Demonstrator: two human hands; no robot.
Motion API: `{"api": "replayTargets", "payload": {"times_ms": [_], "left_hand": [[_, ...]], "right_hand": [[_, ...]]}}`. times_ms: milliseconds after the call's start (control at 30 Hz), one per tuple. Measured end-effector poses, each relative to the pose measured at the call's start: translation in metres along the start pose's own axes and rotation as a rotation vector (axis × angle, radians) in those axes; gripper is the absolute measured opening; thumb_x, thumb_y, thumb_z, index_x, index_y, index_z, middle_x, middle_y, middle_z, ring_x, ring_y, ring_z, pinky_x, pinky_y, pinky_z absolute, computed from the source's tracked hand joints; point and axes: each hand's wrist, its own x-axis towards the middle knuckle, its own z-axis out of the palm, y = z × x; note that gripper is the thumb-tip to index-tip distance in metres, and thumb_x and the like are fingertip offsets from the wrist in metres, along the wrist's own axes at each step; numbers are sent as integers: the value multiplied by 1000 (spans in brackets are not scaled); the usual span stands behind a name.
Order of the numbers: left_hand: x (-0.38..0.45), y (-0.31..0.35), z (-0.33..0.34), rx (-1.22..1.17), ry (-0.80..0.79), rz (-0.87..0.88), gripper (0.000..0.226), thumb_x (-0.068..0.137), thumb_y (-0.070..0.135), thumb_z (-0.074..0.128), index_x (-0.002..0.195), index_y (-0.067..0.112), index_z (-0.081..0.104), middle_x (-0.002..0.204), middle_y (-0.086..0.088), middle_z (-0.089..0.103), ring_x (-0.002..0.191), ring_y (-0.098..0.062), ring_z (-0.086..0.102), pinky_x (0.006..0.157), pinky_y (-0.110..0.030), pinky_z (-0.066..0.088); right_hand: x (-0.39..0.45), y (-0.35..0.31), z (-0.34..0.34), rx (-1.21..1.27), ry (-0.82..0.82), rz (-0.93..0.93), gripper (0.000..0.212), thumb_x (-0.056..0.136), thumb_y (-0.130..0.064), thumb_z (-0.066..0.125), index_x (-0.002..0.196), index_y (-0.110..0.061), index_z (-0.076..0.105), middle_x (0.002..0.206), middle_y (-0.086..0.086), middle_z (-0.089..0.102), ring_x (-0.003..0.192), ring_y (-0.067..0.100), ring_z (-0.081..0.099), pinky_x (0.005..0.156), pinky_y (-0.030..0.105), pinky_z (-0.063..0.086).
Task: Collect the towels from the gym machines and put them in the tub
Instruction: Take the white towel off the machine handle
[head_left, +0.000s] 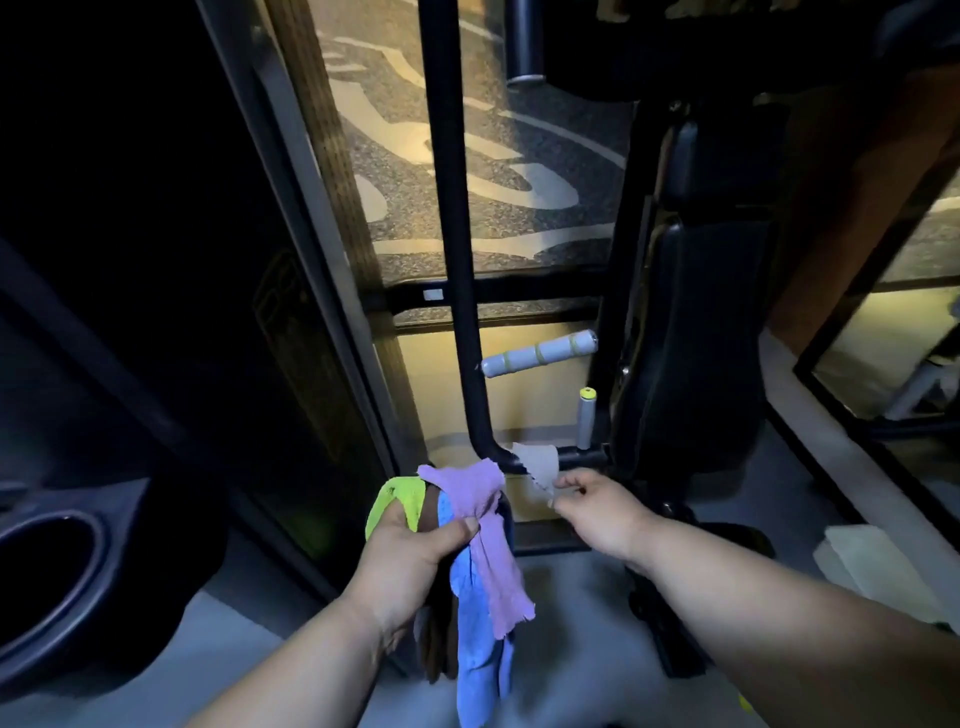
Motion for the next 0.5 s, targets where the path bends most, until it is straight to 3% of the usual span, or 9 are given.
{"api": "replayTargets", "payload": {"times_ms": [100,167,267,333,400,500], "left_hand": [[2,-1,3,-20,105,-10,56,72,25,88,122,11,69,109,-11,86,106,-33,82,105,-56,60],[4,-3,6,-19,176,-19,57,71,27,90,121,11,69,109,-13,86,105,-36,82,104,-60,60],[10,-7,12,-35,273,-35,57,71,27,91,120,10,68,106,-16,85,101,-43,81,93,-58,63],[14,-9,18,-66,319,-47,53,73,22,90,120,9,68,105,-16,85,100,-40,82,94,-57,64],[18,-12,25,-72,353,-67,46,79,17,91,118,8,68,103,-15,86,97,-37,83,84,-52,67],[26,-18,34,-86,394,-83,27,89,5,84,111,6,68,88,-8,85,71,-18,81,57,-25,58]], "right_hand": [[34,4,-2,-63,-98,23,40,99,-15,61,139,-16,55,108,6,58,79,20,55,43,10,35],[57,7,-3,-107,-140,31,47,98,-20,61,144,-21,51,117,4,58,68,15,55,47,14,39],[89,16,-1,-177,-183,42,57,93,-29,65,148,-25,50,131,10,63,76,18,61,55,22,41],[111,26,2,-176,-229,46,60,92,-29,66,149,-25,49,128,14,64,74,20,59,57,25,42],[129,34,3,-166,-283,63,64,89,-26,67,150,-21,48,125,16,64,79,24,58,68,27,45],[157,45,5,-270,-313,51,59,93,-25,63,150,-18,50,139,11,60,105,20,52,93,30,42]]}}
